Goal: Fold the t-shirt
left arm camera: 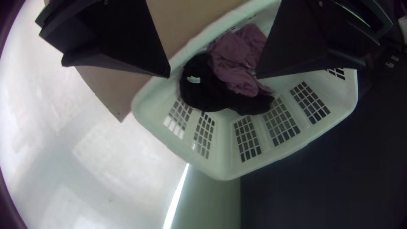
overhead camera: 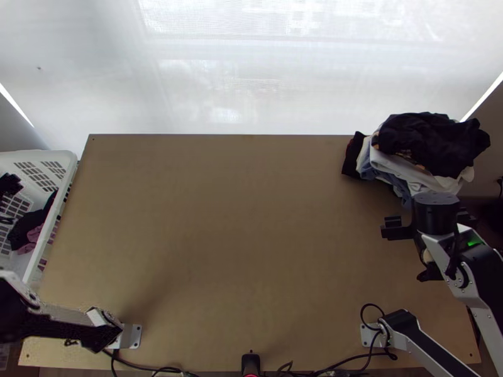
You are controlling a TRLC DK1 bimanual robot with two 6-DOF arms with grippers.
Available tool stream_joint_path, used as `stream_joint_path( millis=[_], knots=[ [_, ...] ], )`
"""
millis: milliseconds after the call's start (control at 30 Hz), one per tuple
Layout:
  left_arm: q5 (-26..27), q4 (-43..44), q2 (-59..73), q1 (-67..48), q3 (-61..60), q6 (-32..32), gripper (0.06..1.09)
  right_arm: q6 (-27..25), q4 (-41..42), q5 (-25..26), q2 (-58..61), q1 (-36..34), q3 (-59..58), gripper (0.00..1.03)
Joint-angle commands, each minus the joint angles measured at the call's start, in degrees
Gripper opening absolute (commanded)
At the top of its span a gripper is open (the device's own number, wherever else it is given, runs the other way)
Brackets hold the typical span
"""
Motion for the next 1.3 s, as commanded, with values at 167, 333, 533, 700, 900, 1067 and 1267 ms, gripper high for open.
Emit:
stream_joint_path(
  millis=[167, 333, 533, 700, 900, 1067, 1267],
  knots=[
    [-0.8, -2.1, 38.7, 8.1, 28.3, 3.6, 1.04, -3.8, -0.4, 0.1, -0.2, 0.5, -1.9, 0.98],
    [-1.6, -0.5, 48.6, 7.9, 32.7, 3.7, 1.04, -7.4, -0.3, 0.0, -1.6, 0.2, -3.6, 0.98],
    [-1.6, 3.8, 57.0, 6.7, 32.9, 3.2, 1.04, -12.9, -0.3, 0.0, -5.9, 0.8, -7.8, 0.98],
    [-2.4, 5.4, 63.0, 5.7, 35.5, 2.8, 1.04, -14.8, -1.6, 0.2, -7.1, 0.5, -9.7, 0.98],
    [-4.9, 5.8, 70.1, 5.6, 42.5, 1.2, 1.04, -14.8, -2.1, 0.2, -7.4, 0.0, -12.2, 0.98],
    [-5.7, 4.9, 74.8, 5.3, 47.8, 0.9, 1.03, -15.7, -2.3, 0.2, -7.5, -0.9, -13.8, 0.98],
    [-5.8, 5.4, 77.6, 4.6, 49.4, 0.7, 0.96, -15.5, -2.5, 0.1, -7.0, -1.4, -14.0, 0.98]
  ],
)
